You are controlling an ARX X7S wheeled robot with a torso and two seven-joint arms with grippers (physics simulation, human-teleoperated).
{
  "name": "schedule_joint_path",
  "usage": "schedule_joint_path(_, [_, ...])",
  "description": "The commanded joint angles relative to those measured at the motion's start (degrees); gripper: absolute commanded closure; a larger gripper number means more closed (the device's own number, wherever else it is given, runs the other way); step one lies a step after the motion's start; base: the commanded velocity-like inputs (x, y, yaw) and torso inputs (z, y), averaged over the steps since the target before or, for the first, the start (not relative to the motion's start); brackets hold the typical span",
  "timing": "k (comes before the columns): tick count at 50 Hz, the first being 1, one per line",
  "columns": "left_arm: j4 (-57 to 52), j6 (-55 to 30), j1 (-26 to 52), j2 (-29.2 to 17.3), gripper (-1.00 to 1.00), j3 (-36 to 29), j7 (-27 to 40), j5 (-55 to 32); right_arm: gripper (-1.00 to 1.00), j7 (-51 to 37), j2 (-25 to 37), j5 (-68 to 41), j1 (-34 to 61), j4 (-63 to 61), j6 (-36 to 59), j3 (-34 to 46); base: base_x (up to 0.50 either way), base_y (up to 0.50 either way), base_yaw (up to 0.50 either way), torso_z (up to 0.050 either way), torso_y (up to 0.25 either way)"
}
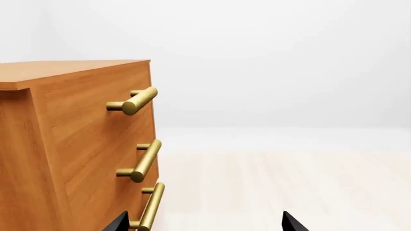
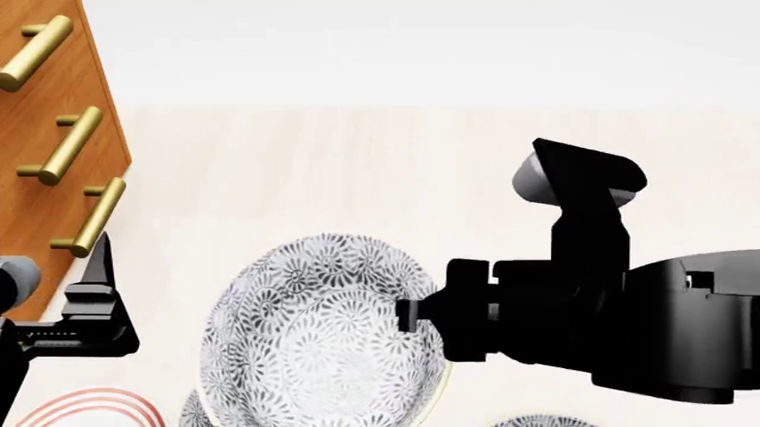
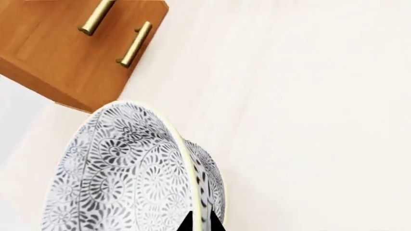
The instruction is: Stack the bowl at the front on the bowl in the middle.
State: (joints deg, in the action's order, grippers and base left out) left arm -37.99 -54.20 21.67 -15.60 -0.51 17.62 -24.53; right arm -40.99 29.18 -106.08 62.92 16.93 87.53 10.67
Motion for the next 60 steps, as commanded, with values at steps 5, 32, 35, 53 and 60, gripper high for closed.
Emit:
schedule_joint_path(5, [0.5,0.7,-0.1,-0.1,-1.00,-0.4,0.2,-0.2,1.00,7.3,-2.6,4.9,-0.9,-1.2,-1.2,5.6,0.00,0.00,0.00,0.000,0.000])
schedule_joint_path(32, [1.2,1.9,-1.1,-0.6,-1.00,-0.9,0.6,-0.5,1.00,22.6,-4.8,18.9,-1.2,2.3,-6.5,14.6,0.00,0.00,0.00,0.000,0.000])
schedule_joint_path(35, [1.2,2.0,-1.3,-0.7,-1.00,-1.1,0.7,-0.5,1.00,24.9,-5.2,21.4,-1.0,3.6,-8.0,16.1,0.00,0.00,0.00,0.000,0.000])
schedule_joint_path(53, [1.5,2.8,-2.4,-1.2,-1.00,-1.7,0.9,-0.5,1.00,37.4,-8.4,32.4,0.5,13.4,-15.4,24.4,0.00,0.00,0.00,0.000,0.000])
schedule_joint_path(60, [1.4,2.7,-2.5,-1.4,-1.00,-1.6,1.1,-0.7,-1.00,40.5,-9.0,34.8,0.9,15.4,-16.2,27.2,0.00,0.00,0.00,0.000,0.000])
